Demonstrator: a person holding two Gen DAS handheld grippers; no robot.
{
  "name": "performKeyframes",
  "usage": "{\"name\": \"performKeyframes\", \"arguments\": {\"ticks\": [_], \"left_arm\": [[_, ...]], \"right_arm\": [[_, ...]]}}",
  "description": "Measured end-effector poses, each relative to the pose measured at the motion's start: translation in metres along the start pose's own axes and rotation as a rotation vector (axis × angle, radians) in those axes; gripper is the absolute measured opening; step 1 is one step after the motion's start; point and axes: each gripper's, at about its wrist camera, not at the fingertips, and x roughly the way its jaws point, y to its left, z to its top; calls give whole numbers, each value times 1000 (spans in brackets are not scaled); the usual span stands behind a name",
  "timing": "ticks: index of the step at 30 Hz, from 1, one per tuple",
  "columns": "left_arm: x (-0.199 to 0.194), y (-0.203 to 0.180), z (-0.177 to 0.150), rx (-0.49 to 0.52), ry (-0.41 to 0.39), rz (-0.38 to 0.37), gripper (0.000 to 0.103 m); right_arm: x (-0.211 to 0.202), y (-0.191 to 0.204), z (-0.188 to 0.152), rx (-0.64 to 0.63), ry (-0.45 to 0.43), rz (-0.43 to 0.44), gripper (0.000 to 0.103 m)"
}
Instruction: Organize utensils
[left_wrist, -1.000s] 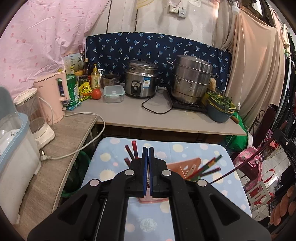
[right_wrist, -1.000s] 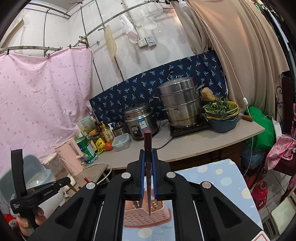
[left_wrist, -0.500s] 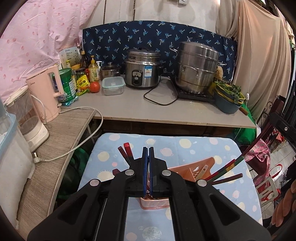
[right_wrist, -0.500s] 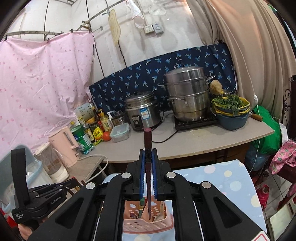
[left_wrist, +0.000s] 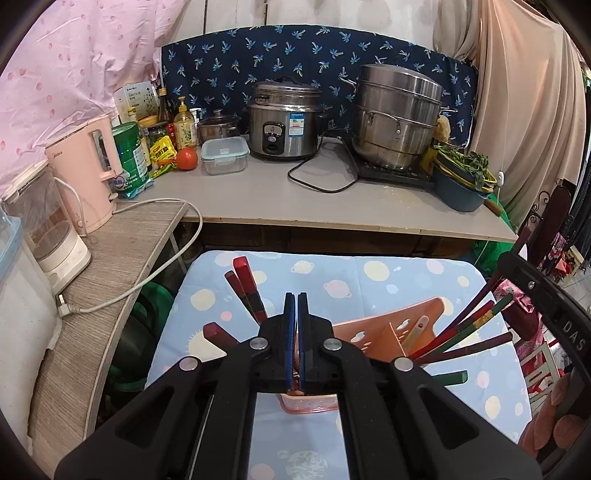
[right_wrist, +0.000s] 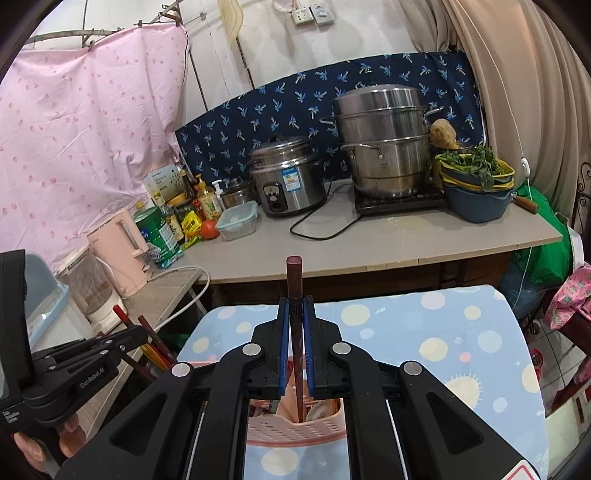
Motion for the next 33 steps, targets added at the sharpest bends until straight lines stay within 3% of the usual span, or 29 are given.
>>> {"name": "performKeyframes", "arguments": {"ticks": [12,15,17,25,29,33], "left_arm": [[-10,1,-1,-21,-17,2,3],[-14,3,-2,-32,-22,4,14],[-20,5,-3,-40,-35,5,27],[-39,7,-12,-42,-54,5,29],[-48,9,-25,-45,-56,13,37],[-53,10,-41,-45,-41,19,38]], "right_arm": [[-5,-4,-4,4,7,-2,12],[-10,-6,-3,5,-3,-4,13],[-16,-7,-3,8,-9,-3,15],[-40,-8,-15,4,-3,1,23],[-51,-5,-32,-14,16,-8,30],[-60,-4,-52,-20,47,-12,33]]}}
